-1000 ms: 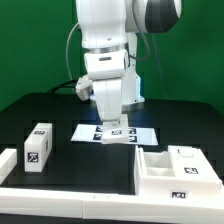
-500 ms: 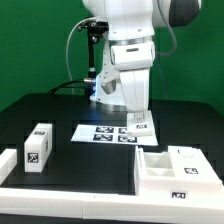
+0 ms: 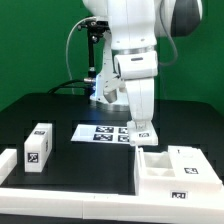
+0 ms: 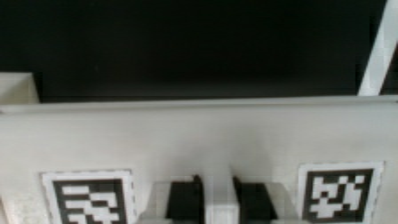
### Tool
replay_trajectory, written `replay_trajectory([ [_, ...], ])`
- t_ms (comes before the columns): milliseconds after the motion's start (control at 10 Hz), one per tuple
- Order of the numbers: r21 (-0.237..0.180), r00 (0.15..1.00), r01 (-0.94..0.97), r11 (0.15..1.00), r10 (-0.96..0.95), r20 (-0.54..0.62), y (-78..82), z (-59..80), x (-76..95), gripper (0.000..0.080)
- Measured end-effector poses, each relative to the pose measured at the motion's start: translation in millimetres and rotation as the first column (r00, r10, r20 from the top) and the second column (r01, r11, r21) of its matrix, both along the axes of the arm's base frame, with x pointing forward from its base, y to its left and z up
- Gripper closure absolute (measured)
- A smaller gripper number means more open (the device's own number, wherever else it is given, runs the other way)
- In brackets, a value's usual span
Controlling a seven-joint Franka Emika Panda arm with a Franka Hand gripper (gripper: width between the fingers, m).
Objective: Assemble cabinet
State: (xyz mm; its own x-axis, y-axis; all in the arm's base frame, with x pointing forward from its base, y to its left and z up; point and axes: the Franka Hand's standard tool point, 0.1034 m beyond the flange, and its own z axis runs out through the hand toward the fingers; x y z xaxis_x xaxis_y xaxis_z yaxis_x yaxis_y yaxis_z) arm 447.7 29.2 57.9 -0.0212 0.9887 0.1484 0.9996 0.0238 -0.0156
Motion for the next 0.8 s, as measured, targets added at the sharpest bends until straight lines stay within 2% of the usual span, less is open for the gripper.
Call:
replay_trajectory([
  [400,-0.028,1.000,0.009,1.000,-0.009,0.001,-4.5,-0.6,1.0,0.0732],
  [700,-0.047,1.000,0.002,0.999,-0.001,0.012,22.0,6.1,7.1,0.0732],
  [800,-0.046,1.000,0.006,0.999,-0.005,0.011,24.6,5.9,7.6,0.0732],
])
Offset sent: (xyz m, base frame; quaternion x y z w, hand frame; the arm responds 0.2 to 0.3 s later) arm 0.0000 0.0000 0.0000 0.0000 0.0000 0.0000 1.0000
